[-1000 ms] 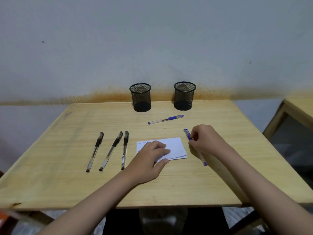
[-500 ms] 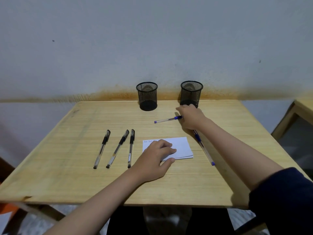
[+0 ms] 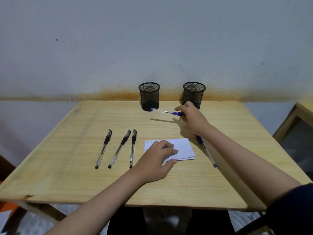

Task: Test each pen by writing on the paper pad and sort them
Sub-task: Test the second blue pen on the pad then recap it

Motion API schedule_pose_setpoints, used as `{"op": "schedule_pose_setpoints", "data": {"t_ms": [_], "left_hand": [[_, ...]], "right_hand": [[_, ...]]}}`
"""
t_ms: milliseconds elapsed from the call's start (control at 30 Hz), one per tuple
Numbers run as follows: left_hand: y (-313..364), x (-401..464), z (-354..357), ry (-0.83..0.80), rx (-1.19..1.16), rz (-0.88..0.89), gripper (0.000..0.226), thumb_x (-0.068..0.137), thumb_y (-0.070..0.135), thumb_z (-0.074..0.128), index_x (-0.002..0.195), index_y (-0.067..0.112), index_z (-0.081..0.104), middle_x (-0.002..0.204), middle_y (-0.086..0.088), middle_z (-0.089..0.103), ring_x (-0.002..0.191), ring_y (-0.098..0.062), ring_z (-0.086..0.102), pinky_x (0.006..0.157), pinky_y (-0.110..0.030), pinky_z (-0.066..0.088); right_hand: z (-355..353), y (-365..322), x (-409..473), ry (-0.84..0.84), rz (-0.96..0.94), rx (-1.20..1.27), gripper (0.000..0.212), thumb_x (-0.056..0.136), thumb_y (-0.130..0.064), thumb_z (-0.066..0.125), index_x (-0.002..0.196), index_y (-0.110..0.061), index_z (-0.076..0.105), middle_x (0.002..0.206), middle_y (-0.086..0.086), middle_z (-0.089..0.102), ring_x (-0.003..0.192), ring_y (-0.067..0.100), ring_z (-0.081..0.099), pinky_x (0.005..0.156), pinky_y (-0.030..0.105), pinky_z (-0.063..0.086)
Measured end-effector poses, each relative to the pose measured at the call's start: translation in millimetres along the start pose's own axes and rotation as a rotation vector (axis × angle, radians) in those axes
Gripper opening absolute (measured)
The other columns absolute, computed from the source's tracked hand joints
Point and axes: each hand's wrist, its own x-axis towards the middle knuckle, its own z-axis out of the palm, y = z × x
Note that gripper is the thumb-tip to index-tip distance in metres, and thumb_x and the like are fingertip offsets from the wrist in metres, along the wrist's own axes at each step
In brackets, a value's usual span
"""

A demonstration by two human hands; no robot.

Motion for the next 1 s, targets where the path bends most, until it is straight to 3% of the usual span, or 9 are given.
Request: {"op": "schedule_pose_setpoints", "data": {"t_ms": [100, 200, 300, 400, 500, 633, 733, 833, 1000], "left_hand": [[0.2, 0.2, -1.0, -0.012, -0.031, -0.019, 0.043, 0.085, 0.042, 0.058, 0.124, 0.024, 0.053, 0.124, 0.011, 0.051, 0.119, -0.004, 0.04, 0.098, -0.026, 0.038], [3.7, -0.1, -3.8, 0.029, -0.125, -0.094, 0.05, 0.082, 0.044, 0.062, 0.125, 0.023, 0.047, 0.124, 0.012, 0.052, 0.117, 0.0, 0.044, 0.1, -0.029, 0.041], [9.4, 1.2, -7.3, 0.186, -0.245, -0.171, 0.06, 0.079, 0.039, 0.068, 0.13, 0.024, 0.041, 0.123, 0.01, 0.052, 0.114, 0.001, 0.049, 0.096, -0.024, 0.042], [15.5, 7.0, -12.5, 0.31, -0.276, -0.203, 0.063, 0.076, 0.038, 0.072, 0.13, 0.024, 0.043, 0.119, 0.01, 0.053, 0.107, 0.0, 0.053, 0.087, -0.015, 0.042], [25.1, 15.1, -16.2, 0.399, -0.297, -0.16, 0.043, 0.079, 0.03, 0.071, 0.118, 0.02, 0.056, 0.107, 0.007, 0.061, 0.094, 0.002, 0.057, 0.078, -0.006, 0.043], [34.8, 21.6, -17.7, 0.463, -0.324, -0.131, 0.022, 0.08, 0.015, 0.071, 0.101, 0.012, 0.067, 0.086, 0.0, 0.066, 0.079, -0.004, 0.06, 0.071, -0.011, 0.047], [35.9, 23.6, -18.6, 0.466, -0.311, -0.145, 0.016, 0.078, 0.016, 0.073, 0.093, 0.013, 0.071, 0.08, 0.003, 0.067, 0.077, -0.006, 0.06, 0.068, -0.012, 0.048], [38.7, 26.1, -20.2, 0.454, -0.362, -0.192, 0.021, 0.075, 0.019, 0.076, 0.095, 0.014, 0.071, 0.078, 0.008, 0.066, 0.071, -0.003, 0.06, 0.065, -0.012, 0.048], [40.0, 31.2, -21.0, 0.477, -0.332, -0.198, 0.013, 0.079, 0.018, 0.071, 0.091, 0.012, 0.072, 0.078, -0.004, 0.07, 0.072, -0.017, 0.063, 0.063, -0.023, 0.048]], "right_hand": [[-14.8, -17.0, -15.2, 0.081, 0.16, 0.39, 0.019, 0.085, -0.002, 0.063, 0.098, -0.015, 0.07, 0.096, 0.005, 0.058, 0.08, 0.019, 0.056, 0.075, 0.029, 0.046], [-29.0, -31.5, -36.3, 0.08, 0.3, 0.693, 0.015, 0.078, -0.003, 0.073, 0.083, -0.015, 0.064, 0.08, 0.004, 0.063, 0.071, 0.016, 0.059, 0.066, 0.024, 0.048], [-38.4, -41.3, -54.9, 0.054, 0.415, 0.896, 0.02, 0.074, -0.006, 0.078, 0.084, -0.01, 0.062, 0.074, 0.006, 0.066, 0.067, 0.012, 0.061, 0.058, 0.016, 0.047], [-40.8, -45.9, -65.4, 0.014, 0.461, 1.034, 0.026, 0.074, -0.003, 0.077, 0.083, -0.015, 0.056, 0.077, 0.008, 0.067, 0.072, 0.015, 0.064, 0.057, 0.022, 0.046], [-41.1, -48.6, -70.0, 0.0, 0.467, 1.07, 0.027, 0.074, -0.002, 0.077, 0.085, -0.016, 0.056, 0.078, 0.008, 0.067, 0.073, 0.017, 0.065, 0.058, 0.025, 0.047], [-40.4, -47.5, -71.7, 0.002, 0.472, 1.035, 0.018, 0.077, -0.009, 0.075, 0.086, -0.016, 0.062, 0.079, 0.004, 0.071, 0.076, 0.016, 0.066, 0.066, 0.03, 0.049], [-39.9, -45.8, -71.9, 0.008, 0.477, 1.035, 0.005, 0.083, -0.017, 0.071, 0.083, -0.015, 0.066, 0.08, 0.004, 0.07, 0.077, 0.018, 0.064, 0.067, 0.032, 0.049], [-40.5, -47.5, -71.8, 0.016, 0.485, 1.041, 0.01, 0.083, -0.018, 0.071, 0.083, -0.009, 0.068, 0.079, 0.006, 0.067, 0.073, 0.016, 0.06, 0.064, 0.03, 0.048], [-38.2, -52.7, -70.1, 0.009, 0.495, 1.041, 0.017, 0.084, -0.02, 0.071, 0.071, -0.01, 0.065, 0.061, -0.001, 0.057, 0.058, 0.013, 0.051, 0.058, 0.028, 0.043]]}}
